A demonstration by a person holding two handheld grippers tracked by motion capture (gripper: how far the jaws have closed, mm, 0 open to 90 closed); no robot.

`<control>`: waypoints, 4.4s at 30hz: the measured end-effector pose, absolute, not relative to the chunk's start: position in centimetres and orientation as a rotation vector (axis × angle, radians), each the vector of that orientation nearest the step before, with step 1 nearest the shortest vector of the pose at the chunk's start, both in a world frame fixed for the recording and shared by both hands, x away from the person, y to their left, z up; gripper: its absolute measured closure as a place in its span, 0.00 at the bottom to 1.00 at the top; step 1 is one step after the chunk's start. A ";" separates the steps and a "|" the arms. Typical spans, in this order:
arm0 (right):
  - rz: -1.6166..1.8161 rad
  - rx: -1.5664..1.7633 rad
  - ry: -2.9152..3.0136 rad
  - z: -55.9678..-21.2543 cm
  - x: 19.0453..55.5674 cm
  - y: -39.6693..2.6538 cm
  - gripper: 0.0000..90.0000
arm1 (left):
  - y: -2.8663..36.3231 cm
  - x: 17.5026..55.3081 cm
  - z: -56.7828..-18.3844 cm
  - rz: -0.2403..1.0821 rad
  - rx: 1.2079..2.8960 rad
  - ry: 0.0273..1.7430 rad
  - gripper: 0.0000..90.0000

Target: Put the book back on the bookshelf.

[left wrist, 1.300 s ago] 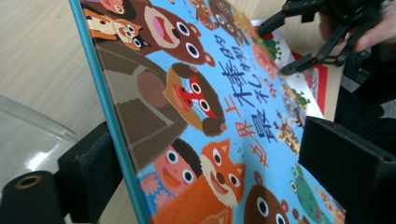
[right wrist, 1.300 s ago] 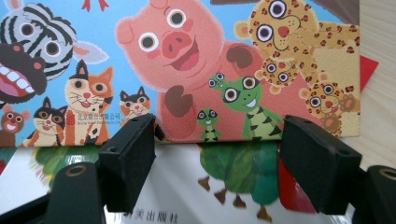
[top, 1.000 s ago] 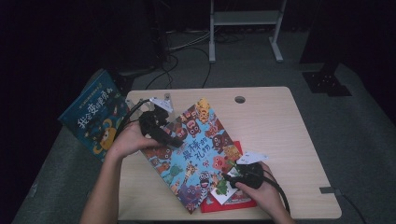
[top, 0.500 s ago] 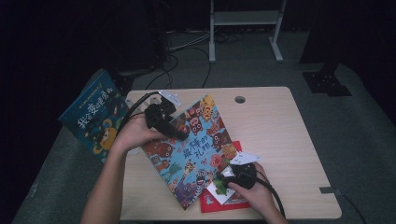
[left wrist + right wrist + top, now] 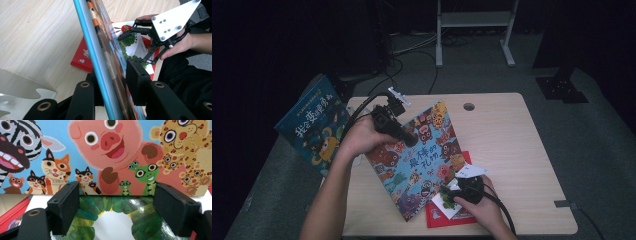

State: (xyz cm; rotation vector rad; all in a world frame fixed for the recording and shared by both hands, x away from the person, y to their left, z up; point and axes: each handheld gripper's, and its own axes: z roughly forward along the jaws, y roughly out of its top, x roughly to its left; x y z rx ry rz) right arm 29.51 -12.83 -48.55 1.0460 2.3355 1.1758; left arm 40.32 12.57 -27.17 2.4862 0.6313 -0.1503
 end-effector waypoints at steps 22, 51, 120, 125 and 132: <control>1.177 1.123 2.189 -47.1 32.1 -20.8 0.30 | 11.1 39.3 -24.4 -0.119 2.610 0.607 0.89; 0.953 1.372 2.109 -50.2 37.4 -26.6 0.27 | 14.4 37.5 -22.3 -0.019 2.598 0.653 0.89; 0.934 1.414 2.101 -50.3 37.6 -26.7 0.17 | 36.4 33.8 -23.6 0.225 2.337 1.449 0.89; 0.934 1.414 2.101 -50.3 37.6 -26.7 0.17 | 35.9 34.5 -23.9 0.252 2.324 1.484 0.89; 0.934 1.415 2.101 -50.3 37.6 -26.7 0.17 | 35.3 35.5 -24.0 0.259 2.284 1.505 0.89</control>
